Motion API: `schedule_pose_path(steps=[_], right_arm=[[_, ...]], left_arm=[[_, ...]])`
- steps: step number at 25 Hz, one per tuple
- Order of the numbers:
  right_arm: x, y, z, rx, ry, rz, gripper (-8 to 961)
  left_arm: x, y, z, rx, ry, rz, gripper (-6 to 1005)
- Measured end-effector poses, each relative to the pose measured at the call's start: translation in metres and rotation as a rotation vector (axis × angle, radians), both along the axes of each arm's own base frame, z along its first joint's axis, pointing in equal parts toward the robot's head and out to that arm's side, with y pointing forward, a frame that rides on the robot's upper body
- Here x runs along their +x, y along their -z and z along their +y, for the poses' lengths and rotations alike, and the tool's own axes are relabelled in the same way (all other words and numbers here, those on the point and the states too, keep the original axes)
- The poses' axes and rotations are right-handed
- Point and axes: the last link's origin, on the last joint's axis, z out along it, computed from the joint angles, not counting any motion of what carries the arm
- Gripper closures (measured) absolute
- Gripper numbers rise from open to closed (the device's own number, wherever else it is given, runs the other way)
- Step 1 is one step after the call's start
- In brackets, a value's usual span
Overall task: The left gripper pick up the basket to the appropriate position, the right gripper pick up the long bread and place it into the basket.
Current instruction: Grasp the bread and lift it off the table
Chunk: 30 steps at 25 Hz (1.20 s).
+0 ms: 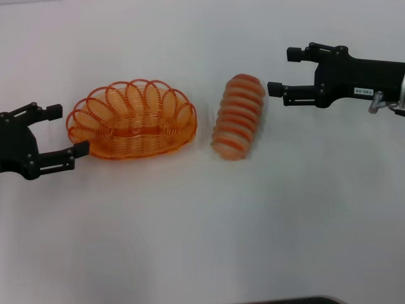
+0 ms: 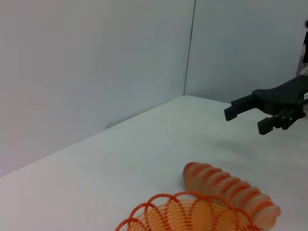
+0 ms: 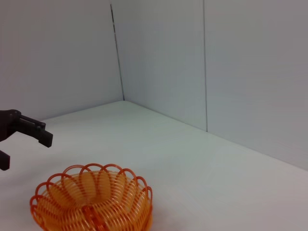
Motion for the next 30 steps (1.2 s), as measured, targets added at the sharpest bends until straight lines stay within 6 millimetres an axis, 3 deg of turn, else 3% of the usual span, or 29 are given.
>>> schedule_pose_path(steps=[22, 30], right_arm=[[-0.006, -0.003, 0.005, -0.051, 0.018, -0.007, 40], [-0.037, -0.038, 0.021, -0.138, 0.027, -0.045, 41]], left_arm=[[-0.002, -0.019, -0.001, -0.08, -0.017, 0.09, 128], [-0.002, -0.019, -0.001, -0.084, -0.018, 0.089, 130]])
